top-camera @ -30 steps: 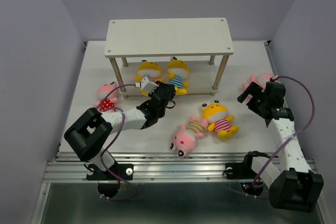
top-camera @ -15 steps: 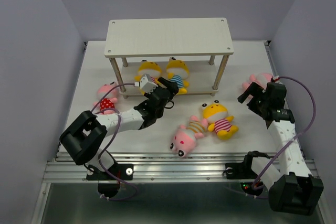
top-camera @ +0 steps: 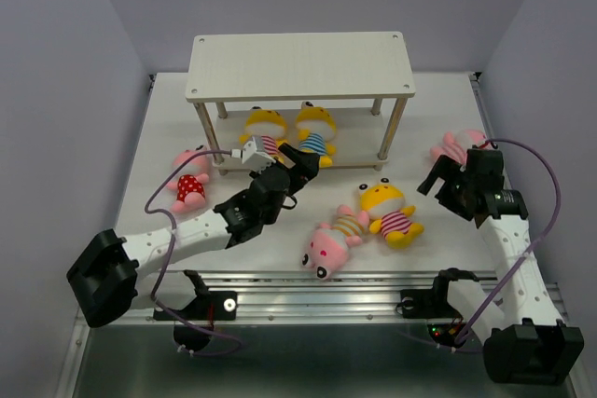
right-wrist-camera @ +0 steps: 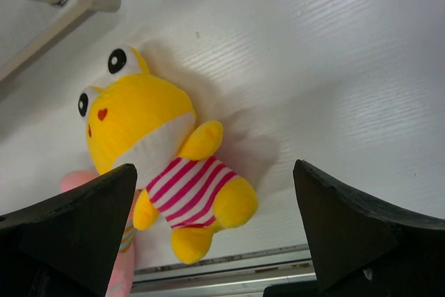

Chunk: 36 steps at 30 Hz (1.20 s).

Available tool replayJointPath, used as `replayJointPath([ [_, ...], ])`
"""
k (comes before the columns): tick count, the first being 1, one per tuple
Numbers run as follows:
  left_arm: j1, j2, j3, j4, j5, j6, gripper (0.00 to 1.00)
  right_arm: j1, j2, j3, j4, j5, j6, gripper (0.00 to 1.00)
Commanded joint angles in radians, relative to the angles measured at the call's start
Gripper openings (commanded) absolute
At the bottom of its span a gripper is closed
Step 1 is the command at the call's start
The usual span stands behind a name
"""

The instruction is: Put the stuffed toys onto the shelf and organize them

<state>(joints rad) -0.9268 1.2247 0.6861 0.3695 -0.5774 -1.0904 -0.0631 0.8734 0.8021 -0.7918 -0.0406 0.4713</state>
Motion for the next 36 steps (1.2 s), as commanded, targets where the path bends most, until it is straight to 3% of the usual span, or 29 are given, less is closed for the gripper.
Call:
replayJointPath([
  [1,-0.056,-0.100,-0.033,-0.086,0.051,0.082,0.99,0.014,0.004,0.042,-0.139,-0.013,-0.031,1.00],
  [7,-0.133,-0.254,-0.100,-0.199,0.090,0.167,0.99,0.014,0.015,-0.004,-0.196,-0.129,-0.065,1.00],
  [17,-0.139,-0.386,-0.137,-0.322,0.022,0.130,0.99,0.014,0.052,-0.078,-0.133,-0.218,-0.048,0.93],
  [28,-0.139,-0.471,-0.174,-0.468,-0.084,0.029,0.99,0.062,0.137,-0.103,-0.090,-0.159,0.012,0.85],
  [32,-0.139,-0.484,-0.184,-0.478,-0.098,0.014,0.99,0.100,0.170,-0.115,-0.080,-0.147,0.043,0.75],
  [36,-0.139,-0.502,-0.183,-0.500,-0.125,0.014,0.99,0.141,0.205,-0.115,-0.089,-0.105,0.064,0.52],
])
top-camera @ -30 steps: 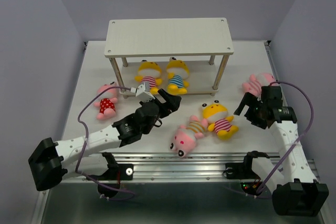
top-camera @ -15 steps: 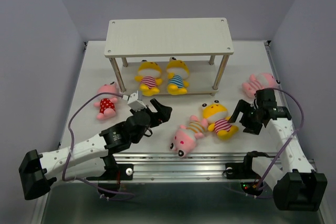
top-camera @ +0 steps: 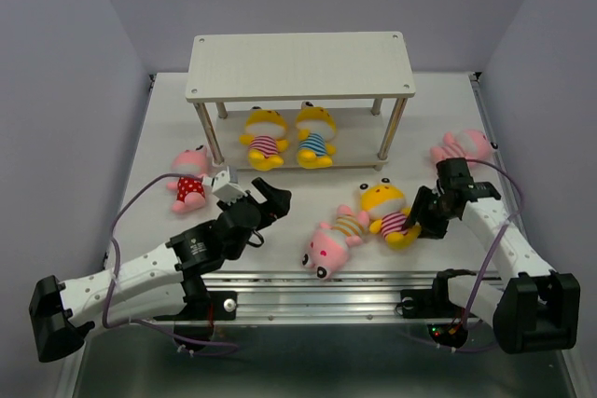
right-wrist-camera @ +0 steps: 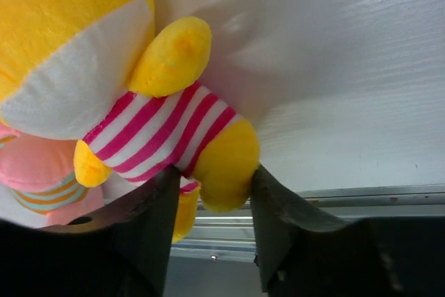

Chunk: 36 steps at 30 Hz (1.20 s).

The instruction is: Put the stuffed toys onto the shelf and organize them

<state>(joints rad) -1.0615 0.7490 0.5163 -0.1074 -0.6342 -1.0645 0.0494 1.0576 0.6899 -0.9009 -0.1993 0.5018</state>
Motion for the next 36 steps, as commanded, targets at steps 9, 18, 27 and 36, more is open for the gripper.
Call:
replayJointPath([
  [9,-0.005,-0.060,-0.028,-0.052,-0.093,-0.025,0.99,0.040,-0.004,-0.001,0.045,0.012,0.052,0.01],
  [18,-0.005,-0.164,-0.041,-0.107,-0.102,-0.043,0.99,0.040,-0.137,0.141,0.048,-0.046,0.023,0.01],
  [27,-0.005,-0.293,-0.093,-0.103,-0.107,-0.064,0.99,0.040,-0.217,0.226,0.115,-0.172,0.037,0.01],
  [36,-0.005,-0.307,-0.091,-0.104,-0.130,-0.057,0.99,0.040,-0.255,0.217,0.323,-0.334,0.095,0.01],
])
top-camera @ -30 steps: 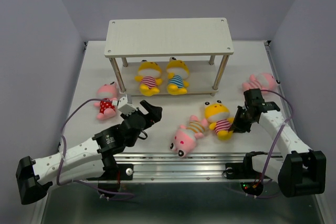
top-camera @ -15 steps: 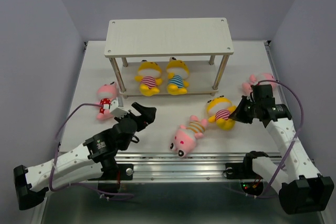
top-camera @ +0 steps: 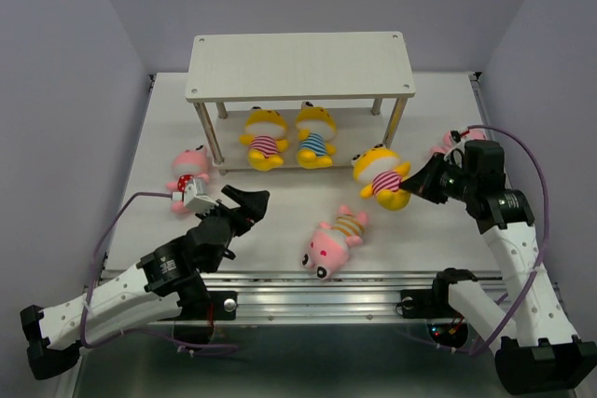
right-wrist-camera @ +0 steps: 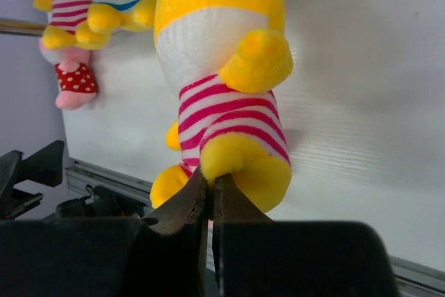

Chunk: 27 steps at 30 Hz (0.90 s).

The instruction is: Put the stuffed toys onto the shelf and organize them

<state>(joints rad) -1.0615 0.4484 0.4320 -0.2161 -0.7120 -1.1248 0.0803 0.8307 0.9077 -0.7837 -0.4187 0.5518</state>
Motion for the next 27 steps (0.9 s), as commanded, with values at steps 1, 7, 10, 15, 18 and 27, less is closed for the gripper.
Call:
replayJointPath([
  [1,-0.005,-0.007,-0.006,0.003,-0.055,0.003,0.99,0.009,-0.036,-0.032,0.253,-0.158,0.081,0.01],
  [7,-0.005,-0.014,-0.004,-0.006,-0.060,0.002,0.99,0.009,-0.016,-0.075,0.500,-0.224,0.140,0.01],
  [10,-0.006,-0.017,-0.007,-0.006,-0.058,-0.006,0.99,0.018,0.014,-0.089,0.578,-0.241,0.157,0.01],
  [15,-0.005,-0.016,-0.019,0.000,-0.057,-0.020,0.99,0.051,0.041,-0.142,0.788,-0.221,0.212,0.01],
  [18,-0.005,-0.016,-0.026,0.003,-0.053,-0.024,0.99,0.097,0.068,-0.150,0.883,-0.172,0.238,0.01],
  [27,-0.005,-0.054,-0.036,-0.025,-0.055,-0.030,0.99,0.280,0.140,-0.202,1.075,0.208,0.218,0.01],
])
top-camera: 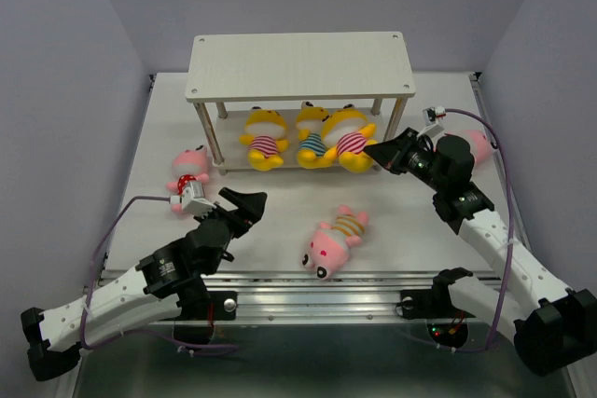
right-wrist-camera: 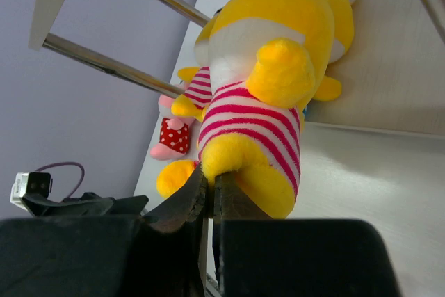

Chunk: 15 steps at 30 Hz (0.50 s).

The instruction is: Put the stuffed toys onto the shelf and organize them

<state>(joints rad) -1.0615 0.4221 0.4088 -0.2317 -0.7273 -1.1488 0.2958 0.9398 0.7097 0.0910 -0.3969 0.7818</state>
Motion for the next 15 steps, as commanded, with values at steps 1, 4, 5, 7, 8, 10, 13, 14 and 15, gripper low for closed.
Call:
replayJointPath([
  [1,-0.005,-0.034,-0.015,-0.014,-0.041,-0.006,0.99,0.075,0.040,-0.006,0.217,0.220,-0.018,0.01],
  [4,-0.005,-0.066,-0.025,-0.037,-0.044,-0.017,0.99,0.105,0.070,-0.004,0.269,0.277,-0.045,0.01],
  [5,-0.005,-0.074,-0.028,-0.041,-0.044,-0.022,0.99,0.120,0.073,-0.003,0.282,0.294,-0.052,0.01],
  [7,-0.005,-0.100,-0.039,-0.049,-0.046,-0.035,0.99,0.129,0.073,0.002,0.286,0.347,-0.072,0.01],
  [8,-0.005,-0.108,-0.042,-0.055,-0.047,-0.040,0.99,0.129,0.071,0.002,0.289,0.368,-0.084,0.01],
  [10,-0.005,-0.129,-0.050,-0.057,-0.049,-0.046,0.99,0.138,0.071,-0.006,0.294,0.418,-0.096,0.01],
  [13,-0.005,-0.144,-0.053,-0.052,-0.052,-0.043,0.99,0.138,0.088,-0.012,0.303,0.440,-0.114,0.01],
  [14,-0.005,-0.144,-0.051,-0.054,-0.052,-0.037,0.99,0.138,0.103,-0.012,0.305,0.452,-0.121,0.01],
  [15,-0.005,-0.141,-0.048,-0.055,-0.055,-0.035,0.99,0.138,0.111,-0.012,0.306,0.455,-0.128,0.01],
])
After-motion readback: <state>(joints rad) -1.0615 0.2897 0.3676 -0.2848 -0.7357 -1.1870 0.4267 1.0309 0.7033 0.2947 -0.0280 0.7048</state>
